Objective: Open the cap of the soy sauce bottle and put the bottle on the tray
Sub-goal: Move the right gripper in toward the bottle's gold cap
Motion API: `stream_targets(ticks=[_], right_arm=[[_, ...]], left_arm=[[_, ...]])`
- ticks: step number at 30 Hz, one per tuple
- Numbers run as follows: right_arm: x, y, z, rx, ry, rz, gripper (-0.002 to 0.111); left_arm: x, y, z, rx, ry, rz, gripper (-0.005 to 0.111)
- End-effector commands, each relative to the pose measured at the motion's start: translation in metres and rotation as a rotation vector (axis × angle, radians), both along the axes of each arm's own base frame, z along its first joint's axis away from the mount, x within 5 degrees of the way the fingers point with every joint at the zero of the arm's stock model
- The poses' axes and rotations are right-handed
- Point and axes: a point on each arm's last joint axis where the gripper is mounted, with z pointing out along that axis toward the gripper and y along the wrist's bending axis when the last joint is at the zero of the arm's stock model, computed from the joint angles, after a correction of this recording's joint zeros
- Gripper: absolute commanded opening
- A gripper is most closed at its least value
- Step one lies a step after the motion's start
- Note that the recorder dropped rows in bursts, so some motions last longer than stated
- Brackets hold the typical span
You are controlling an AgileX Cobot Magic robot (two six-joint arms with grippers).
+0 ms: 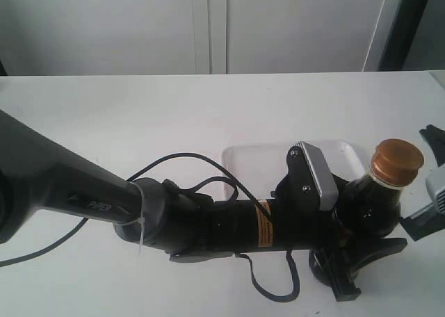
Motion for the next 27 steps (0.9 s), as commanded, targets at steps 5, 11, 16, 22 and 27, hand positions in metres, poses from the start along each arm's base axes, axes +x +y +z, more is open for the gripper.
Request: stream_targets(ticks=[5,11,16,22,27], right_arm=[[-0.002,0.007,0.002,-0.051,-0.038,0.078,0.000],[-0.002,0.007,0.002,-0.064,-0.041,0.080,0.000],[0.002,0.006,0.009,-0.031,-0.059,0.066,0.000],[0.007,-0.002,0.020,0.163,-0.103,-0.030,0.000],[0.009,-0.002,0.018,0.058,-0.064,-0.025,0.000]], left_arm=[[-0.004,-0.002,0.001,-0.008,-0.013,-0.024,0.000],[-0.004,-0.002,0.001,-0.008,-0.013,-0.024,0.000],[-0.004,-0.002,0.001,-0.008,-0.013,-0.024,0.000],[-0.004,-0.002,0.001,-0.008,-0.013,-0.024,0.000],[-0.004,-0.002,0.001,-0.007,-0.015,-0.027,0.000]])
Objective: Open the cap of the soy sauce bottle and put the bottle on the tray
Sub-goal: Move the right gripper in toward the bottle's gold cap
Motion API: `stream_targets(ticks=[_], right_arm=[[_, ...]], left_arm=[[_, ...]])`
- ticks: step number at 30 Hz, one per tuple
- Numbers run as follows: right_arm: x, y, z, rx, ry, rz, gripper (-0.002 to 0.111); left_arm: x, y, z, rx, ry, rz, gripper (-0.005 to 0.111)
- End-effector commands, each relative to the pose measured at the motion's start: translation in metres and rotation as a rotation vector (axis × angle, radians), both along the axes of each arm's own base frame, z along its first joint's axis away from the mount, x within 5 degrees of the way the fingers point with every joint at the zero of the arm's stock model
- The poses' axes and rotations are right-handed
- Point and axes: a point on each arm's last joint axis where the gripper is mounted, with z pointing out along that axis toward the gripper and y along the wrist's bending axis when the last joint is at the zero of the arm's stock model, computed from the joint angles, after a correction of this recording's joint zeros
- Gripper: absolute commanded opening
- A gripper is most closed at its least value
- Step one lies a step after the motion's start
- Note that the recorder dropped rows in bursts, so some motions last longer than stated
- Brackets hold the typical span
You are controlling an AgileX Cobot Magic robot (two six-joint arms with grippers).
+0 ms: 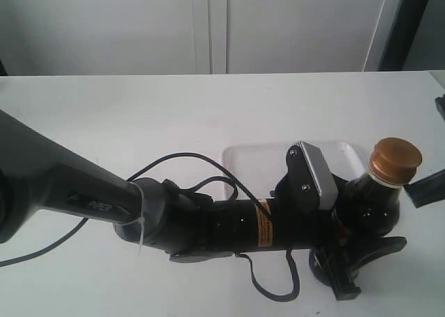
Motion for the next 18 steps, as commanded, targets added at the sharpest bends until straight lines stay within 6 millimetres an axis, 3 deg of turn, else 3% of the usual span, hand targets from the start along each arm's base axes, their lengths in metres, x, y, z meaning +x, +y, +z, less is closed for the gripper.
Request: stream_targets(ticks=[1,3,6,18], right_arm=[[0.003,0.001,-0.006,-0.196,0.072,0.007,0.000],[0.004,0.000,-0.011,-0.307,0.155,0.008,0.000],[0.010,-0.004,-0.006,-0.184,0.203,-0.041,0.000],[0.020,-0.004,0.014,-0.262,0.452,-0.050,0.000]], left_arm=[[-0.004,-0.002,0.001,-0.006,-0.018,-0.029,0.000],[-0.004,-0.002,0.001,-0.006,-0.018,-0.029,0.000],[-0.004,-0.002,0.001,-0.005,-0.016,-0.031,0.000],[-0.004,-0.002,0.001,-0.005,-0.016,-0.032,0.000]])
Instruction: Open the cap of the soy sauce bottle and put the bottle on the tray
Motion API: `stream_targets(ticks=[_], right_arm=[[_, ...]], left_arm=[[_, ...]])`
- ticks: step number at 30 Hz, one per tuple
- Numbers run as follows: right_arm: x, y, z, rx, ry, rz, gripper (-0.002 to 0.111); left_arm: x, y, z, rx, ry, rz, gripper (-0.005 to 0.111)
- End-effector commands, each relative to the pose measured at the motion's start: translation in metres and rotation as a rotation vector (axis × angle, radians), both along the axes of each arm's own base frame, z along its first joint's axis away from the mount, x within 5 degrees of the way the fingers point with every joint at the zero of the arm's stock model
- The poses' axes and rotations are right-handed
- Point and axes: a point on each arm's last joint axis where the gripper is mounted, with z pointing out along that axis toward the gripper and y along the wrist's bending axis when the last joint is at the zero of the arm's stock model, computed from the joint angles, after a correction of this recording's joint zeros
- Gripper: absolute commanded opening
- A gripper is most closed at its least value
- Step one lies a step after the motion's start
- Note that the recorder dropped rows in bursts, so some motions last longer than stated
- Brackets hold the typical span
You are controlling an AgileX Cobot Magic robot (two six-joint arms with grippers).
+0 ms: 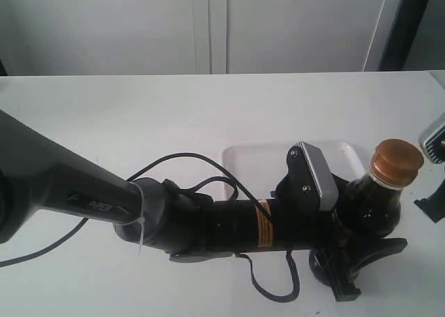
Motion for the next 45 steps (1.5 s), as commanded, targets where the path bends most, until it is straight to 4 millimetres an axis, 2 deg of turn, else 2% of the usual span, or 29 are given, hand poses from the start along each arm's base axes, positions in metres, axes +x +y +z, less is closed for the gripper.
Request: stream_targets(ticks=[1,4,9,14,18,23,26,28,31,37,42,45], right_arm=[[-0.003,0.006,0.007,-0.059,0.074,0.037,0.000],[-0.008,0.011,0.002,-0.193,0.145,0.118,0.000],[-0.005,0.026,0.014,-0.109,0.095,0.155,0.000],[-0.004,0.023,0.020,-0.123,0.149,0.129,0.000],[0.001,0.025,0.034,0.110,0.104,0.039,0.000],[0.003,0.025,0.035,0.122,0.006,0.063,0.000],[0.004,0.019,0.035,0.307,-0.121,0.016,0.000],[0.003,0.012,0.029,0.353,-0.150,-0.032,0.000],[0.001,0.005,0.016,0.273,-0.130,-0.061,0.000],[-0.009,0.003,-0.010,0.326,-0.044,-0.095,0.000],[-0.021,0.004,-0.020,0.399,-0.166,-0.077,0.000],[-0.026,0.003,-0.034,0.393,-0.096,-0.095,0.000]], left_arm=[[-0.004,-0.002,0.001,-0.006,-0.013,-0.028,0.000],[-0.004,-0.002,0.001,-0.006,-0.016,-0.028,0.000],[-0.004,-0.002,0.001,-0.006,-0.016,-0.028,0.000],[-0.003,-0.002,0.001,-0.009,-0.012,-0.022,0.000],[-0.003,-0.002,0.001,-0.009,-0.014,-0.022,0.000],[-0.003,-0.002,0.001,-0.009,-0.018,-0.022,0.000],[-0.003,-0.002,0.001,-0.009,-0.020,-0.022,0.000],[-0.003,-0.002,0.001,-0.009,-0.023,-0.023,0.000],[-0.003,-0.002,0.001,-0.009,-0.022,-0.023,0.000],[-0.003,-0.002,0.001,-0.010,-0.025,-0.019,0.000],[-0.003,-0.002,0.001,-0.009,-0.034,-0.021,0.000],[-0.003,-0.002,0.001,-0.008,-0.040,-0.023,0.000]])
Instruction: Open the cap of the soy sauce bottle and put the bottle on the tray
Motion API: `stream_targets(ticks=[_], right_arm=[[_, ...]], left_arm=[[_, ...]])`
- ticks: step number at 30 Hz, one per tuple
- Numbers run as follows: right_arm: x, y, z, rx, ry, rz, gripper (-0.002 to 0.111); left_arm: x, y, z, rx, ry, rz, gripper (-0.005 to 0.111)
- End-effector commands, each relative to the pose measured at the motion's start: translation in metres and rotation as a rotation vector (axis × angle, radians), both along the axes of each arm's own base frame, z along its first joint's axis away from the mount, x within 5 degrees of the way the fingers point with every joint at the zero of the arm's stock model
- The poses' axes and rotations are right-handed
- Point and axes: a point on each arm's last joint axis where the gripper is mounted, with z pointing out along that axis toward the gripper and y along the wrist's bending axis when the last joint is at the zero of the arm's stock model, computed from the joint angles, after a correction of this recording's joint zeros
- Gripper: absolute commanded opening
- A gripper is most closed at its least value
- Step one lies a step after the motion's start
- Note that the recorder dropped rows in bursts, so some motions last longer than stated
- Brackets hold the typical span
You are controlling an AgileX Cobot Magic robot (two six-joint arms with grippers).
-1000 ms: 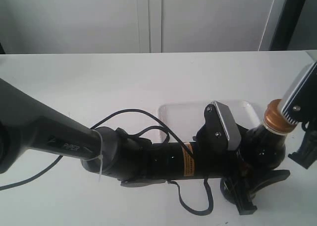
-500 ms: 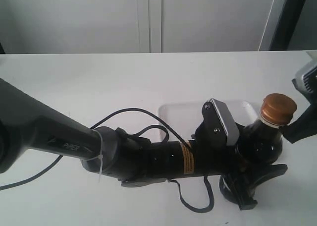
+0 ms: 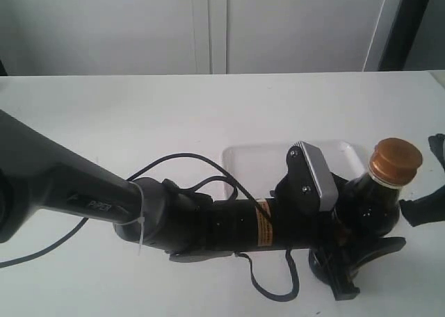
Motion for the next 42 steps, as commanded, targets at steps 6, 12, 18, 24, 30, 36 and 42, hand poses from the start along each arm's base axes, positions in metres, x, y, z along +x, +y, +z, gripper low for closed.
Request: stream_targets(ticks=[6,12,18,24,30,36,42], right_arm=[[-0.006,0.001,-0.023,-0.037,0.141,0.033,0.000],[-0.001,0.004,-0.010,-0.121,0.088,0.084,0.000],[0.001,-0.002,0.014,-0.266,0.159,0.067,0.000],[-0.008,0.010,0.035,-0.383,0.235,0.157,0.000],[-0.023,0.014,0.057,-0.397,0.230,0.182,0.000],[-0.027,0.022,0.059,-0.409,0.212,0.246,0.000],[-0.027,0.024,0.061,-0.422,0.182,0.259,0.000]], left_arm=[[-0.004,-0.002,0.001,-0.007,-0.046,-0.032,0.000],[-0.005,-0.002,0.001,-0.003,-0.059,-0.041,0.000],[-0.005,-0.002,0.001,-0.004,-0.060,-0.040,0.000],[-0.005,-0.002,0.001,-0.005,-0.058,-0.038,0.000],[-0.005,-0.002,0.001,-0.005,-0.058,-0.037,0.000],[-0.004,-0.002,0.001,-0.006,-0.056,-0.035,0.000],[-0.004,-0.002,0.001,-0.006,-0.056,-0.035,0.000]])
